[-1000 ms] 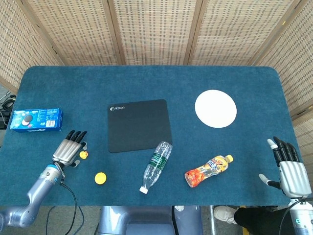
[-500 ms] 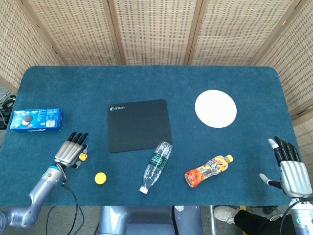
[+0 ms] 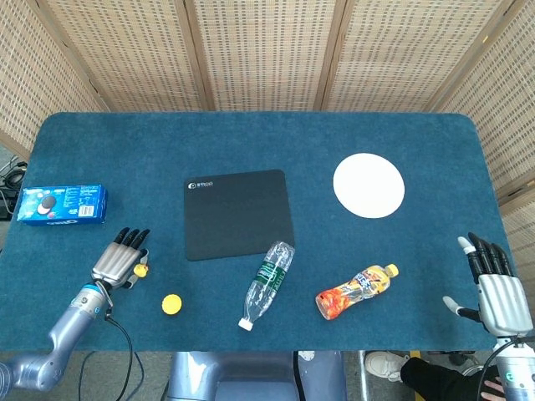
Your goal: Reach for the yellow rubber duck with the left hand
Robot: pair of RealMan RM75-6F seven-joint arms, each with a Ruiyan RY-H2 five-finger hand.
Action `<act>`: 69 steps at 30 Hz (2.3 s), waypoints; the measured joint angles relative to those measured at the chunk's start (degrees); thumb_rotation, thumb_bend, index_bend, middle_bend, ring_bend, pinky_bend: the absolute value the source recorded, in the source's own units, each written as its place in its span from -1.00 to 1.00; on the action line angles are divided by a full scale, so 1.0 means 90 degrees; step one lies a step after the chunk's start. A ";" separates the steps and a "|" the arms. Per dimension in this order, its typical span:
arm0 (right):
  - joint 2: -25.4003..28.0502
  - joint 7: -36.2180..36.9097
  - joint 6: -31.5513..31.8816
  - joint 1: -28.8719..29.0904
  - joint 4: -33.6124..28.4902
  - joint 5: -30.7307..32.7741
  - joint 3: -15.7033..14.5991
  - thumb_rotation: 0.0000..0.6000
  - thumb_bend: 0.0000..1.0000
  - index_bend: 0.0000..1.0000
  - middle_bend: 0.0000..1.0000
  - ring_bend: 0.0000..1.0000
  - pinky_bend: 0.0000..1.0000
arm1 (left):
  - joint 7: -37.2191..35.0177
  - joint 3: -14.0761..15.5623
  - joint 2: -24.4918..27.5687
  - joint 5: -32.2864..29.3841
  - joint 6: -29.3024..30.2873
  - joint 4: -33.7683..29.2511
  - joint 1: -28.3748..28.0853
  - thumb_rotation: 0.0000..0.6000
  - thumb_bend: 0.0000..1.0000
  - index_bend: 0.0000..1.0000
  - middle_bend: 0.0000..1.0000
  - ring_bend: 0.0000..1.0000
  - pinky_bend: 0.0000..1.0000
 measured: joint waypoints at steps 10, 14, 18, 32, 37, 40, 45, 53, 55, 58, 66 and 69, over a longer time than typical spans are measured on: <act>0.0011 0.0016 -0.0004 0.0001 -0.0002 0.0016 0.0006 1.00 -1.00 -0.95 -1.00 -1.00 -0.99 | -0.0279 -0.0052 0.0242 0.0340 0.0339 -0.0364 0.0050 1.00 -0.30 0.01 -1.00 -1.00 -1.00; 0.0013 0.0020 0.0007 -0.0004 -0.0002 0.0013 0.0007 1.00 -1.00 -0.95 -1.00 -1.00 -0.99 | -0.0371 -0.0058 0.0445 0.0602 0.0569 -0.0710 0.0096 1.00 -0.30 0.01 -1.00 -1.00 -1.00; 0.0011 0.0015 0.0006 -0.0002 0.0000 0.0006 0.0004 1.00 -1.00 -0.95 -1.00 -1.00 -0.99 | -0.0397 -0.0006 0.0548 0.0831 0.0697 -0.0932 0.0137 1.00 -0.30 0.00 -1.00 -1.00 -1.00; 0.0026 0.0054 -0.0015 0.0000 0.0021 0.0052 0.0018 1.00 -1.00 -0.95 -1.00 -1.00 -0.99 | 0.0097 0.0685 0.0455 0.2059 0.1067 -0.1700 0.0404 1.00 -0.29 0.00 -1.00 -1.00 -1.00; 0.0040 0.0084 0.0011 -0.0011 0.0016 0.0047 0.0024 1.00 -1.00 -0.95 -1.00 -1.00 -0.99 | 0.0291 0.0762 0.0480 0.2136 0.1071 -0.1861 0.0463 1.00 -0.30 0.00 -1.00 -1.00 -1.00; 0.0045 0.0103 0.0019 -0.0015 0.0019 0.0046 0.0026 1.00 -1.00 -0.95 -1.00 -1.00 -0.99 | 0.0316 0.0762 0.0492 0.2099 0.1034 -0.1867 0.0481 1.00 -0.30 0.00 -1.00 -1.00 -1.00; 0.0044 0.0104 0.0011 -0.0013 0.0022 0.0040 0.0021 1.00 -1.00 -0.95 -1.00 -1.00 -0.99 | 0.0352 0.0737 0.0488 0.2018 0.0974 -0.1821 0.0498 1.00 -0.30 -0.01 -1.00 -1.00 -1.00; 0.0038 0.0099 0.0022 -0.0016 0.0029 0.0042 0.0026 1.00 -1.00 -0.95 -1.00 -1.00 -0.99 | 0.0357 0.0677 0.0387 0.1927 0.0868 -0.1729 0.0486 1.00 -0.30 -0.04 -1.00 -1.00 -1.00; 0.0038 0.0103 0.0021 -0.0015 0.0034 0.0043 0.0027 1.00 -1.00 -0.95 -1.00 -1.00 -0.99 | 0.0395 0.0672 0.0360 0.1895 0.0839 -0.1716 0.0484 1.00 -0.30 -0.05 -1.00 -1.00 -1.00; 0.0041 0.0112 0.0026 -0.0018 0.0034 0.0043 0.0028 1.00 -1.00 -0.95 -1.00 -1.00 -0.99 | 0.0470 0.0665 0.0335 0.1841 0.0802 -0.1711 0.0483 1.00 -0.29 -0.07 -1.00 -1.00 -1.00; 0.0053 0.0132 0.0016 -0.0016 0.0027 0.0017 0.0014 1.00 -1.00 -0.95 -1.00 -1.00 -0.99 | 0.0738 0.0623 0.0320 0.1608 0.0750 -0.1740 0.0489 1.00 -0.31 -0.42 -1.00 -1.00 -1.00; 0.0051 0.0131 0.0023 -0.0017 0.0024 0.0014 0.0014 1.00 -1.00 -0.95 -1.00 -1.00 -0.99 | 0.0820 0.0620 0.0301 0.1551 0.0740 -0.1768 0.0497 1.00 -0.32 -0.59 -1.00 -1.00 -1.00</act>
